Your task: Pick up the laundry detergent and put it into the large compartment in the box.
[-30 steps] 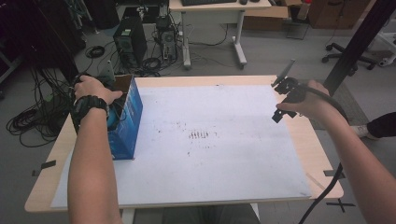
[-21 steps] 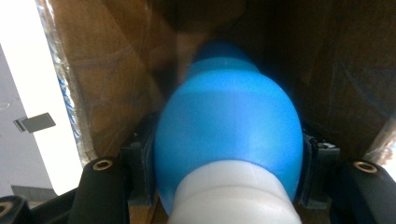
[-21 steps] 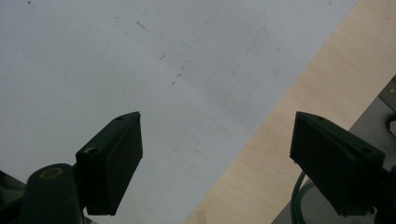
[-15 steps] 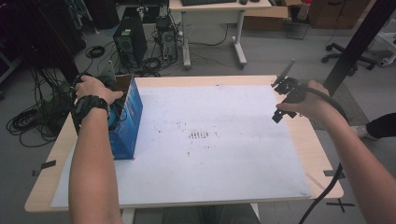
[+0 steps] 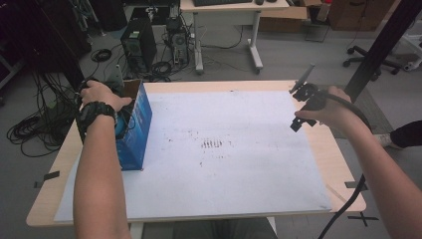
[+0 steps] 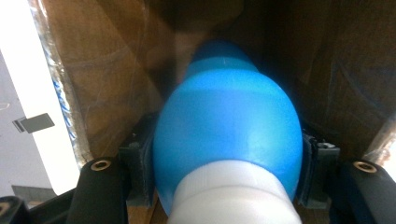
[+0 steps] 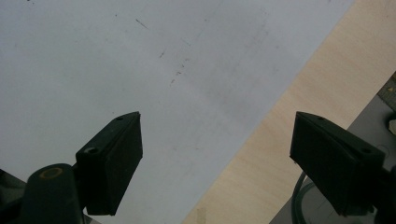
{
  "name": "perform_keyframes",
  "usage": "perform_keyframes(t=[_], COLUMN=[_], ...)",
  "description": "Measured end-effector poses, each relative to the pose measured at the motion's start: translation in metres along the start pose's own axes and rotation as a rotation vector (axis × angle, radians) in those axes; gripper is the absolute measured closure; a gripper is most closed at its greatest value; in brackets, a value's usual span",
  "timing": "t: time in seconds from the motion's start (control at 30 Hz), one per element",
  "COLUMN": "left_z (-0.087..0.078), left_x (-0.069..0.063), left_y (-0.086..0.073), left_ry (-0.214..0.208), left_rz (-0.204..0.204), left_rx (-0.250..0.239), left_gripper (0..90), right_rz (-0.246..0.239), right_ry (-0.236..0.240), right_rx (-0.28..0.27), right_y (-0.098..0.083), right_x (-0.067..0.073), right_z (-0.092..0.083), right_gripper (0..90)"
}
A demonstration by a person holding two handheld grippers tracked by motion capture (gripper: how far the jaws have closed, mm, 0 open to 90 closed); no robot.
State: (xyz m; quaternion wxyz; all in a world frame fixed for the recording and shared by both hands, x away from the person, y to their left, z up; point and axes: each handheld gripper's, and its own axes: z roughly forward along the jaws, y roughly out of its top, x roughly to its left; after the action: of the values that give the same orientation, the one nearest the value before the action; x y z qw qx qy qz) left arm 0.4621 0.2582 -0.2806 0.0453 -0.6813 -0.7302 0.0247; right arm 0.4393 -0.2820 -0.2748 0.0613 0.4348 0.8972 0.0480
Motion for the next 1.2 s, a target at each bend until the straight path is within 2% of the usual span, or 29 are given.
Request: perform_keyframes(t=[0.13, 0.4, 0.8, 1.03, 1.2], left_z=[-0.002, -0.004, -0.016, -0.025, -0.034], left_x=[0.002, 0.003, 0.002, 0.003, 0.002], left_y=[-0.001, -0.003, -0.006, -0.009, -0.011], left_ry=[-0.007, -0.025, -0.018, -0.014, -0.012], left_rz=[-0.019, -0.022, -0.034, -0.054, -0.064], left_rx=[-0.003, -0.007, -0.04, -0.059, -0.074], left_gripper=[36.0, 31.5, 28.5, 24.5, 25.2], right_rz=[0.0, -0.002, -0.003, -0.003, -0.003], right_ry=[0.0, 0.001, 0.0, 0.001, 0.001], right_rx=[-0.001, 0.0, -0.003, -0.004, -0.007], right_y=[0.0, -0.001, -0.002, -0.002, -0.002], right_x=[0.0, 0.001, 0.002, 0.003, 0.003], right_z=[0.0, 0.0, -0.002, -0.002, -0.004], right_gripper=[17.4, 17.4, 17.4, 17.4, 17.4])
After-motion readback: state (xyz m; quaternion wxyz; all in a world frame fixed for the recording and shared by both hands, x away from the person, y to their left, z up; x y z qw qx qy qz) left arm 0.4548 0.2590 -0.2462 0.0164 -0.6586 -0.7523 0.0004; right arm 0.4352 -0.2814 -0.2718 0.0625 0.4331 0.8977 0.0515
